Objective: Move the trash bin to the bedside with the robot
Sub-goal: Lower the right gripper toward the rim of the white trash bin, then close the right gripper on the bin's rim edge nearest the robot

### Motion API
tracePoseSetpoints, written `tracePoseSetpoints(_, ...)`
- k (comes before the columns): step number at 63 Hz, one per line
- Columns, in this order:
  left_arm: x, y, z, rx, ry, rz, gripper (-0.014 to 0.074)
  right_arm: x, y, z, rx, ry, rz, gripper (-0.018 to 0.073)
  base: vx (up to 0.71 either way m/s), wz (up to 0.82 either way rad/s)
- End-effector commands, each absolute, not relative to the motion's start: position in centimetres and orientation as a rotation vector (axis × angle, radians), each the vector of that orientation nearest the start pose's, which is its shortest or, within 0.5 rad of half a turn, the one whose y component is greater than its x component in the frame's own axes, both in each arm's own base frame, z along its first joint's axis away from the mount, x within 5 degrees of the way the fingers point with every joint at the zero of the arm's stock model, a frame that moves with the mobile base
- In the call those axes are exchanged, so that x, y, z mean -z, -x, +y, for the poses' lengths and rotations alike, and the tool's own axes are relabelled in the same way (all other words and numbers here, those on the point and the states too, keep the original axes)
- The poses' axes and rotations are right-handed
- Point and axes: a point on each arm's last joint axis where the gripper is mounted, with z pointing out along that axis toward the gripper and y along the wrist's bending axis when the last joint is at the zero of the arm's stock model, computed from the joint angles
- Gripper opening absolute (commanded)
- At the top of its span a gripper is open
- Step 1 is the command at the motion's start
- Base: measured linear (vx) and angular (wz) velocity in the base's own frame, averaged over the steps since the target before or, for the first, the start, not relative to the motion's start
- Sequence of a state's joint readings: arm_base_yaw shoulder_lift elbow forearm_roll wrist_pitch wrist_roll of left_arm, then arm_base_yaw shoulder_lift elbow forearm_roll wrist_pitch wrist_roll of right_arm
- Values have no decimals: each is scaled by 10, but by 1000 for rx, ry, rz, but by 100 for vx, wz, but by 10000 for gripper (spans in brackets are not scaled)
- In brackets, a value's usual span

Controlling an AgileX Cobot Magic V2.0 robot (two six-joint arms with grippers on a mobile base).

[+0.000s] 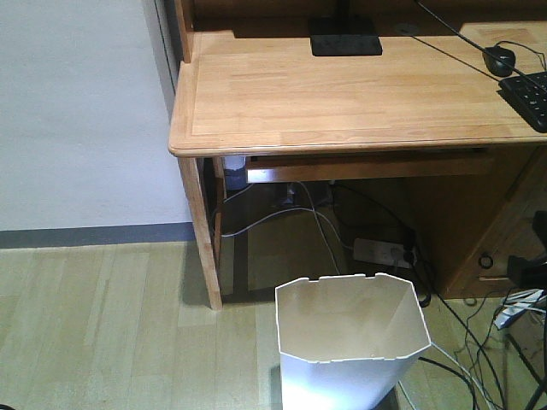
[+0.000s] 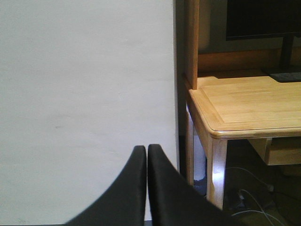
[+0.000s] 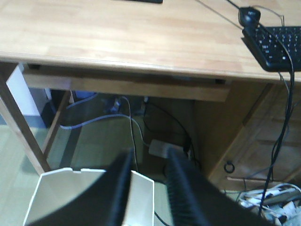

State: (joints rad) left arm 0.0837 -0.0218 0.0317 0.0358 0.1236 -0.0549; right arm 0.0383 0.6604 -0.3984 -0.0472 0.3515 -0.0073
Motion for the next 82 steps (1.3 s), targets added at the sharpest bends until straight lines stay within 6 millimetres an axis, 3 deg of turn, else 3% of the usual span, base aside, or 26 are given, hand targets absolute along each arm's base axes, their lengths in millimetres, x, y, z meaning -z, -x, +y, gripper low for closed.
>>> tracePoseSetpoints(1,-208,-54,4,-43,80,1512,-6,-274,-137,3,45,98,2015,346,0,0)
tracePoseSetpoints(8,-208,-54,4,-43,80,1512,-6,-275,-137,3,47,101,2001,465,0,0)
tracePoseSetpoints(15,-208,-54,4,-43,80,1512,-6,-276,-138,3,49,104,1993,521,0,0)
tracePoseSetpoints(38,-208,-54,4,-43,80,1512,-6,-279,-140,4,27,80,1992,522,0,0)
tracePoseSetpoints(66,-208,-54,4,-43,80,1512,-6,-272,-210,6,34,90,2269,522,0,0)
tracePoseSetpoints(82,-208,-54,4,-43,80,1512,-6,-242,-252,-16,57,-7,2467,522,0,0)
